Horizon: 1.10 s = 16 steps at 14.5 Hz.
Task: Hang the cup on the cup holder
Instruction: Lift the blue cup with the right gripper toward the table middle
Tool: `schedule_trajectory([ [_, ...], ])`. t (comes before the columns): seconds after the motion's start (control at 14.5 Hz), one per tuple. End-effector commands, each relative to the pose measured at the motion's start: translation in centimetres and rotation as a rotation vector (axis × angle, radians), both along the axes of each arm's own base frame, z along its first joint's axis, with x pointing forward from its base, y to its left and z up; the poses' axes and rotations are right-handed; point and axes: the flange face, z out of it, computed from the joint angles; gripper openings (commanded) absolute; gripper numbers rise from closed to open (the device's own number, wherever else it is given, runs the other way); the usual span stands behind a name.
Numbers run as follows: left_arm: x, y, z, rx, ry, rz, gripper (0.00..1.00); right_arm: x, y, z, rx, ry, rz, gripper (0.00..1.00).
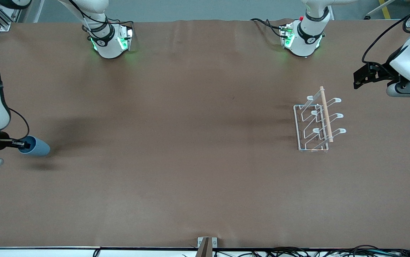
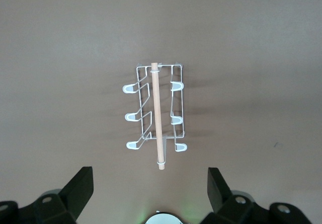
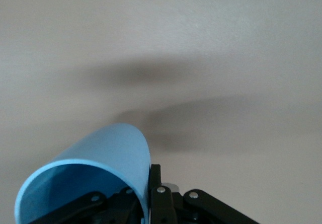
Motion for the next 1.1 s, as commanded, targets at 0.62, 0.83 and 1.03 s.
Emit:
schedule_trajectory([
  [0.62,0.4,-0.4,0.4,-0.020,0.002,-0.009,1.00,-8.1,23.2,19.6,0.637,0.004,0.036,0.00],
  [0.83,0.6,-2.6,0.1,-0.026,0.006,-0.052,1.00,-9.9,30.8,20.6,0.783,-0.005,0.090,0.00],
  [1.03,1.1,-9.7,1.5,-0.045,-0.034,-0.170,1.00,-10.1,35.8,21.8,0.905,-0.005,0.092,0.00],
])
